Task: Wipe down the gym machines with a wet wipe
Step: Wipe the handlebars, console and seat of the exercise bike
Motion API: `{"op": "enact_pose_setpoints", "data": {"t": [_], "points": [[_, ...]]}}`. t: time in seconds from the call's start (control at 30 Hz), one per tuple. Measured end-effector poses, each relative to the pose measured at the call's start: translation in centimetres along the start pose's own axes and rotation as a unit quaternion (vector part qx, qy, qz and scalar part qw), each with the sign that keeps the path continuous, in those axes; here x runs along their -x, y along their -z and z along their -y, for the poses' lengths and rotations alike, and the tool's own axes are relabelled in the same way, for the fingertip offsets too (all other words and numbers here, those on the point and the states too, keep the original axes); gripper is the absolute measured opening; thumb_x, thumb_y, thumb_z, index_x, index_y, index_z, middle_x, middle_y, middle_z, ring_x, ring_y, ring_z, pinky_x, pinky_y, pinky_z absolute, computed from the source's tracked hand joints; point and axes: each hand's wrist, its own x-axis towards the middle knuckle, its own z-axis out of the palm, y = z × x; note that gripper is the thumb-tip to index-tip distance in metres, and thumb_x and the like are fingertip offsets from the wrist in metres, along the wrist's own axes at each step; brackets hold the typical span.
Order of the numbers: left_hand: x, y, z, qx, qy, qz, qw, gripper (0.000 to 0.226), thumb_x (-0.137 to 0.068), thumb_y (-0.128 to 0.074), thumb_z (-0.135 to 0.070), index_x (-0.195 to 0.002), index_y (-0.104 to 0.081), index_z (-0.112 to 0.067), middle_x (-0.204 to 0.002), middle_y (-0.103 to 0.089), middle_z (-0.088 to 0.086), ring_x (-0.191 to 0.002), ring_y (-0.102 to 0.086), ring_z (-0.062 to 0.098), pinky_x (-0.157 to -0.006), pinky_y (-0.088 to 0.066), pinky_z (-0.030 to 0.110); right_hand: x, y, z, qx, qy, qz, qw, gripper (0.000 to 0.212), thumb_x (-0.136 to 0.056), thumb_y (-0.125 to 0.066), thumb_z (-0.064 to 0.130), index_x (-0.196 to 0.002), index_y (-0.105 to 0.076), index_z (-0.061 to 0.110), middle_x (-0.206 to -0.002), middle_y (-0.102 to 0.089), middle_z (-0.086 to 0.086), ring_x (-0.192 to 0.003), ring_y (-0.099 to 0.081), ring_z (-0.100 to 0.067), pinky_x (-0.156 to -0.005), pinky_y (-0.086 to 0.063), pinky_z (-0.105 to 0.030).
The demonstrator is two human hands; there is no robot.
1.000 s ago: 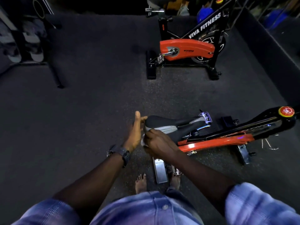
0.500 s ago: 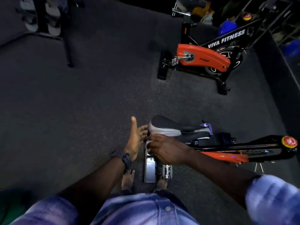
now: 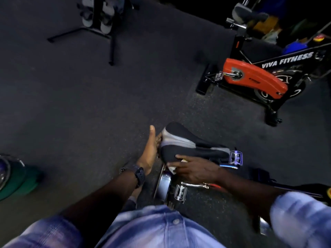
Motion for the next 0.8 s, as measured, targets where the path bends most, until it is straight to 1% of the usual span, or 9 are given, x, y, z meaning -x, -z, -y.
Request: {"op": "enact_pose_setpoints", "data": {"t": [0.07,0.17,0.27,0.33,0.43,0.5,0.53,0.63,0.8], "points": [[0.7,-1.2,0.3,0.012,-0.02,-0.011,1.0,0.069,-0.104,-0.008,-0.058,-0.135,-0.055,-0.019,-0.11,-0.072,-0.01,-0.096,-0.071,-0.003,-0.074,-0.053,0.011,2.3,0.5,-1.4,-0.004,-0.02,-0.027,0.999,0.027,-0.097,-0.047,0.02,-0.107,-0.072,0.018,-0.125,-0.065,0.006,-0.139,-0.04,-0.016,-0.117,-0.022,-0.034],[1.4,-2.8,0.7,0.011,-0.055,-0.039,0.998,0.075,-0.104,-0.008,-0.058,-0.142,-0.053,-0.011,-0.124,-0.07,0.003,-0.103,-0.072,0.007,-0.078,-0.056,0.017,5.0,1.0,-2.3,0.036,-0.068,-0.05,0.996,0.019,-0.094,-0.053,0.026,-0.103,-0.07,0.024,-0.113,-0.068,0.01,-0.121,-0.047,-0.02,-0.096,-0.037,-0.036],[1.5,-3.9,1.6,-0.021,-0.069,-0.094,0.993,0.082,-0.097,-0.018,-0.075,-0.135,-0.061,-0.017,-0.125,-0.071,0.007,-0.113,-0.069,0.019,-0.096,-0.055,0.033,4.2,1.0,-0.9,0.032,-0.118,-0.079,0.989,0.013,-0.091,-0.056,0.026,-0.094,-0.068,0.023,-0.096,-0.067,0.009,-0.103,-0.056,-0.022,-0.083,-0.043,-0.036],[1.3,-4.8,2.9,-0.092,-0.06,-0.149,0.983,0.094,-0.08,-0.024,-0.095,-0.129,-0.066,-0.026,-0.128,-0.069,0.002,-0.119,-0.066,0.022,-0.108,-0.046,0.043,2.6,1.0,0.4,0.008,-0.127,-0.095,0.987,0.005,-0.088,-0.061,0.022,-0.09,-0.066,0.02,-0.087,-0.064,0.005,-0.091,-0.057,-0.023,-0.074,-0.045,-0.036],[1.4,-5.8,3.4,-0.194,-0.1,-0.229,0.949,0.102,-0.078,-0.014,-0.094,-0.139,-0.057,-0.025,-0.144,-0.056,-0.001,-0.132,-0.052,0.018,-0.115,-0.037,0.043,2.9,1.2,0.2,-0.013,-0.174,-0.12,0.977,0.004,-0.085,-0.063,0.021,-0.088,-0.066,0.021,-0.084,-0.063,0.005,-0.084,-0.056,-0.023,-0.067,-0.043,-0.034],[1.4,-6.4,3.4,-0.231,-0.111,-0.235,0.938,0.109,-0.078,-0.011,-0.096,-0.151,-0.044,-0.023,-0.157,-0.044,0.002,-0.145,-0.039,0.019,-0.121,-0.029,0.05,6.0,0.5,-0.5,-0.026,-0.249,-0.146,0.957,0.011,-0.079,-0.066,0.023,-0.089,-0.064,0.023,-0.087,-0.064,0.004,-0.088,-0.057,-0.024,-0.068,-0.044,-0.034],[1.2,-6.2,3.6,-0.233,-0.11,-0.24,0.936,0.11,-0.077,-0.011,-0.097,-0.153,-0.041,-0.024,-0.159,-0.042,0.002,-0.148,-0.036,0.019,-0.121,-0.027,0.051,7.5,0.3,-0.7,-0.044,-0.281,-0.149,0.947,0.022,-0.071,-0.074,0.022,-0.09,-0.063,0.023,-0.091,-0.065,0.003,-0.093,-0.055,-0.024,-0.072,-0.046,-0.034],[1.0,-6.1,4.0,-0.23,-0.099,-0.257,0.933,0.114,-0.074,-0.01,-0.099,-0.153,-0.042,-0.023,-0.159,-0.042,0.002,-0.148,-0.035,0.019,-0.122,-0.026,0.05,10.3,-0.1,0.0,-0.094,-0.346,-0.157,0.92,0.046,-0.056,-0.086,0.014,-0.095,-0.063,0.016,-0.101,-0.065,-0.003,-0.103,-0.047,-0.025,-0.084,-0.051,-0.035],[2.5,-7.0,2.6,-0.213,-0.093,-0.254,0.939,0.114,-0.071,-0.011,-0.1,-0.151,-0.045,-0.027,-0.157,-0.043,0.002,-0.143,-0.042,0.022,-0.121,-0.029,0.05,9.6,-0.4,1.5,-0.156,-0.469,-0.29,0.82,0.031,-0.08,-0.063,-0.003,-0.11,-0.061,0.007,-0.115,-0.056,-0.011,-0.108,-0.051,-0.029,-0.089,-0.05,-0.04]]}}
